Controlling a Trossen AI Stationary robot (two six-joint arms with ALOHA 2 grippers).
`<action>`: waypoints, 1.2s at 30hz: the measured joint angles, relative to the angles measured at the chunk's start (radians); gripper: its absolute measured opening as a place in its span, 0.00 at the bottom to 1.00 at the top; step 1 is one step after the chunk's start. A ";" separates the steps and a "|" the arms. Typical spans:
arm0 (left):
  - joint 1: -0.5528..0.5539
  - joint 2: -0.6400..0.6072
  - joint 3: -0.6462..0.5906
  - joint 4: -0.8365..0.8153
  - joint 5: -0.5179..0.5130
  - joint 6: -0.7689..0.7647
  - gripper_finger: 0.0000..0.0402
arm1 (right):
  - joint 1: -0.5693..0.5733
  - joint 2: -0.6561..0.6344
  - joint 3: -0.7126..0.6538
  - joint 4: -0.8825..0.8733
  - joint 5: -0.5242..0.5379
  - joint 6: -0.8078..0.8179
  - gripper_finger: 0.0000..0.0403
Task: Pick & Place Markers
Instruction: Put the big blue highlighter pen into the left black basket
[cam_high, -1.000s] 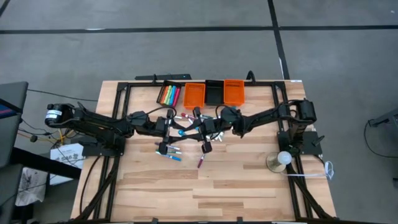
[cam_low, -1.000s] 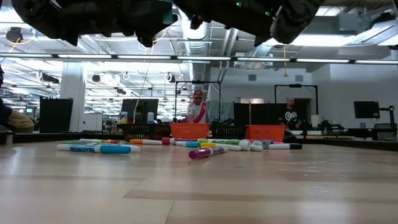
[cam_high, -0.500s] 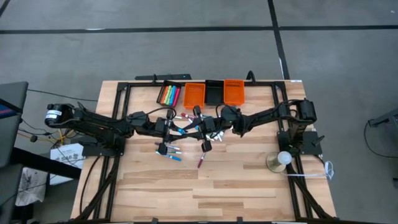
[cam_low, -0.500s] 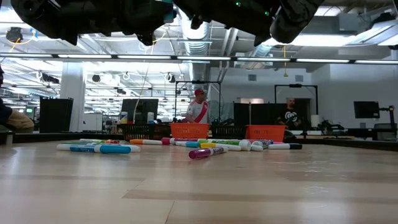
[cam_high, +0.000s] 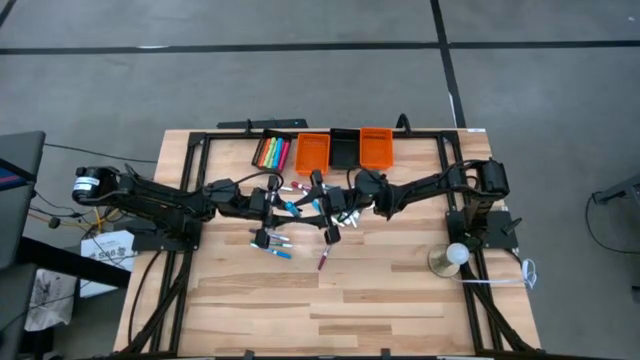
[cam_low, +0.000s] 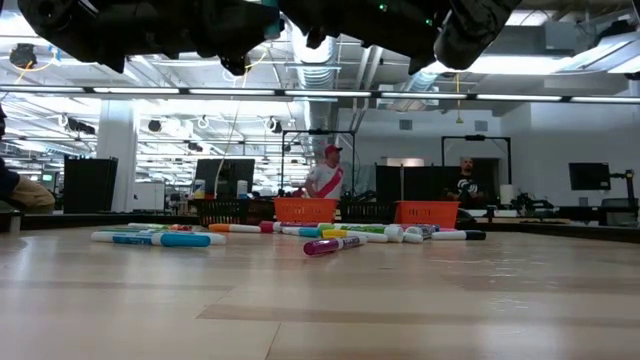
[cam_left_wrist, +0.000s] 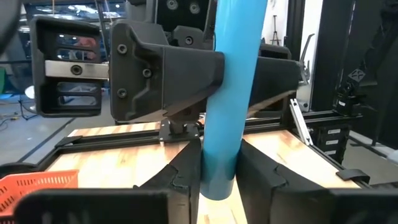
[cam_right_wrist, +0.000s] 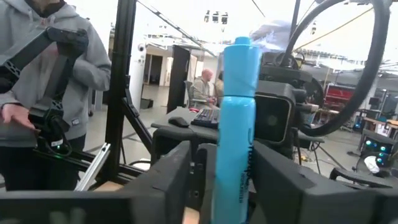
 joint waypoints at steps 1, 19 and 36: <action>0.000 0.000 0.000 0.000 -0.001 0.000 0.19 | 0.000 0.000 0.000 -0.002 -0.001 0.000 0.43; 0.001 0.000 0.002 0.001 -0.109 -0.005 0.20 | -0.021 -0.185 -0.004 -0.354 -0.002 -0.048 0.61; 0.000 0.000 0.001 -0.004 -0.183 -0.012 0.20 | -0.056 -0.350 -0.004 -0.691 0.003 -0.082 0.61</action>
